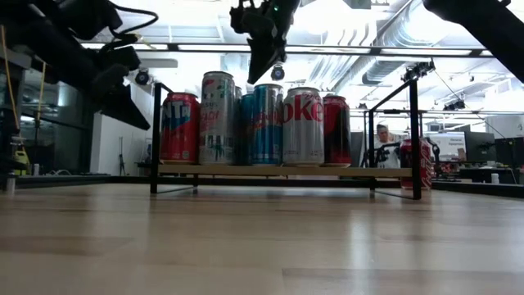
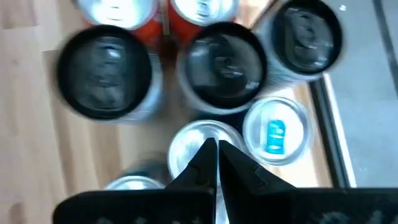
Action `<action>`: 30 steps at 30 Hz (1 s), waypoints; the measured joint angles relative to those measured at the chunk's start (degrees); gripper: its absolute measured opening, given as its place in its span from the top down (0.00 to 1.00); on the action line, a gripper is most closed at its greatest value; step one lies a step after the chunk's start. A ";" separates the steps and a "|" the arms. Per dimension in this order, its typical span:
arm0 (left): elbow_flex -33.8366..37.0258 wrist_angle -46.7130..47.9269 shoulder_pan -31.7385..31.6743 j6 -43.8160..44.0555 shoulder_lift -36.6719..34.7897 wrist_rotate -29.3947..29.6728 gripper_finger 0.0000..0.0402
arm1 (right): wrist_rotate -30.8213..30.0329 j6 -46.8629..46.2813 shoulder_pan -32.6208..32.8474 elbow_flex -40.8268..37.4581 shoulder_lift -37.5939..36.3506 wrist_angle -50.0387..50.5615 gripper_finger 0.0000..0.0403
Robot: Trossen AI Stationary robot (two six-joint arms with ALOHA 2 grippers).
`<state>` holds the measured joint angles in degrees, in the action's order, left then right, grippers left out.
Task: Place canned beverage on shelf
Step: Adjust the soda cans on the shelf
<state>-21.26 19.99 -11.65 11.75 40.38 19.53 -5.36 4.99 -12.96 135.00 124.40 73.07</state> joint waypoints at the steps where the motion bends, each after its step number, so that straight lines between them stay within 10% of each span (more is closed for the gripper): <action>1: 0.00 -0.59 -0.57 -0.72 0.37 -0.42 1.00 | -0.47 0.01 -0.34 0.00 0.00 0.04 1.00; 19: 0.00 -2.32 -4.14 -2.40 2.63 -6.08 1.00 | -0.45 0.71 -7.57 -1.66 -3.99 16.72 1.00; 30: 0.00 -2.09 -4.12 -1.94 2.58 -6.59 1.00 | -0.45 -2.56 -8.45 -27.40 -20.52 9.81 1.00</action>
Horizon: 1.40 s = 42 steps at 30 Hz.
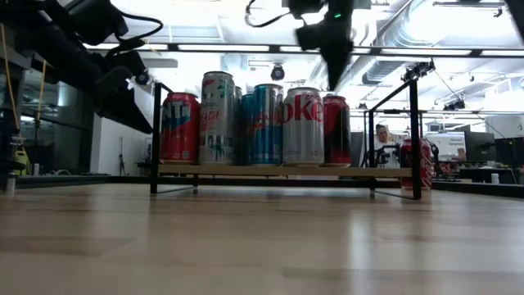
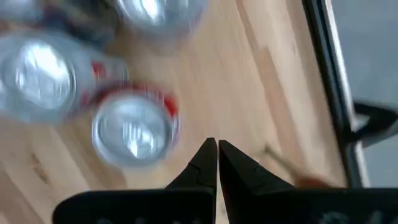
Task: Place canned beverage on shelf
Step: Adjust the soda cans on the shelf
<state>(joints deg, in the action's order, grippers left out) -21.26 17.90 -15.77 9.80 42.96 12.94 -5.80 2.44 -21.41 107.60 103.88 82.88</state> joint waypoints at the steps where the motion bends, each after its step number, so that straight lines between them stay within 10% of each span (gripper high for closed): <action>1: 0.00 -0.18 -0.02 0.02 0.00 0.01 1.00 | 0.00 -1.57 0.02 -3.22 -2.73 -0.90 1.00; 11: 0.00 -0.21 0.02 1.05 0.00 -0.01 1.00 | 2.46 -19.76 10.62 -25.12 -20.01 -14.87 1.00; 24: 0.00 -0.21 0.02 1.12 0.00 0.01 1.00 | -12.86 -40.11 24.11 -37.32 -16.21 -33.45 1.00; 42: 0.00 -0.19 0.05 3.61 -0.02 -0.43 1.00 | -14.12 -39.56 23.95 -37.71 -10.70 -44.97 1.00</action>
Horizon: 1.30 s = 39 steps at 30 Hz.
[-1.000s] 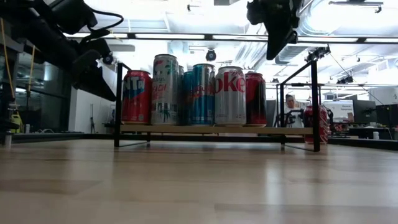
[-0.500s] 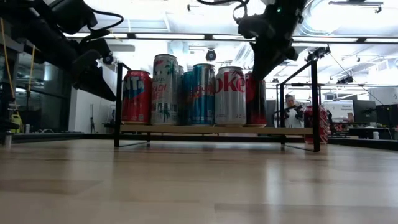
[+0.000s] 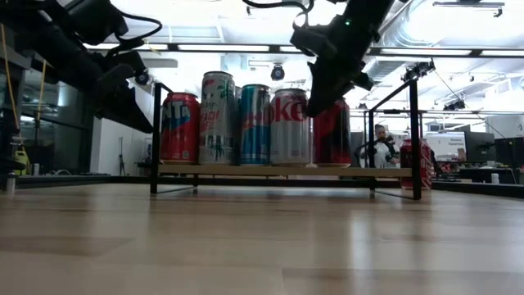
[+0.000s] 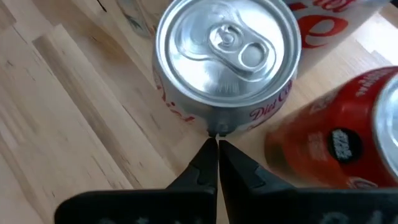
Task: Place canned beverage on shelf
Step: Adjust the soda cans on the shelf
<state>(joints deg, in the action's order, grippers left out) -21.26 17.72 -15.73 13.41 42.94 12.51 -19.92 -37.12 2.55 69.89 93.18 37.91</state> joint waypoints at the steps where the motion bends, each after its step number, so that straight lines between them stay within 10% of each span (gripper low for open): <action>1: 0.00 0.03 0.00 0.00 0.02 0.00 1.00 | -0.02 -0.12 0.00 0.00 0.13 -0.42 1.00; 20: 0.00 0.03 0.01 -0.04 0.01 0.00 1.00 | 0.28 1.47 -1.03 0.46 0.14 -2.67 1.00; 30: 0.00 0.17 0.02 -0.04 0.01 0.01 1.00 | 6.56 2.31 2.38 4.62 -5.76 21.76 1.00; 39: 0.00 0.04 0.02 -0.06 0.00 0.02 1.00 | -0.35 -3.51 -1.67 -0.31 -6.48 19.92 1.00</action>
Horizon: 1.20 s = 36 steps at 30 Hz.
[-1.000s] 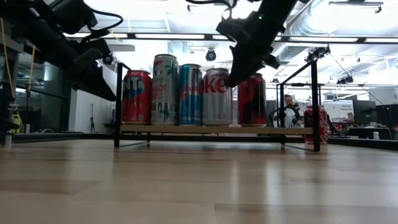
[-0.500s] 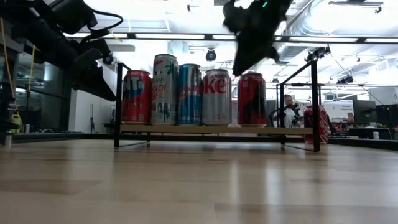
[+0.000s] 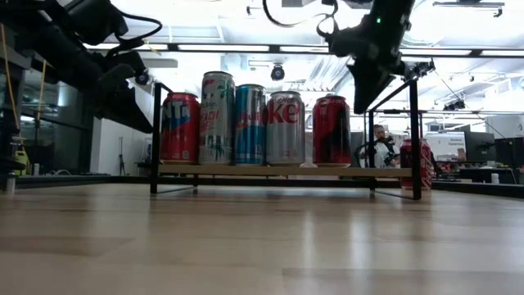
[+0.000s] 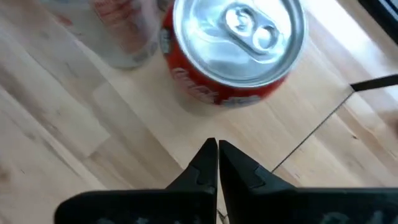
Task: Place canned beverage on shelf
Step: Adjust the soda cans on the shelf
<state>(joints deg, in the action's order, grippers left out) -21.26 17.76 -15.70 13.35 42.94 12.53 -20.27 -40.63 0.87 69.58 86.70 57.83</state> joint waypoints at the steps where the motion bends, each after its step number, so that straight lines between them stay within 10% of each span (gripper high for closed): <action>1: 0.00 -0.01 0.00 -0.01 0.01 0.00 1.00 | -0.09 -0.05 -0.55 -0.31 0.00 -0.32 1.00; 36: 0.00 -0.02 -0.01 0.06 0.02 0.02 1.00 | 2.34 4.67 -8.91 -0.83 0.02 -17.14 1.00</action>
<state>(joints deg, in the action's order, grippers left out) -21.26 17.74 -15.72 13.41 42.96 12.56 -17.93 -35.97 -8.03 68.75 86.72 40.68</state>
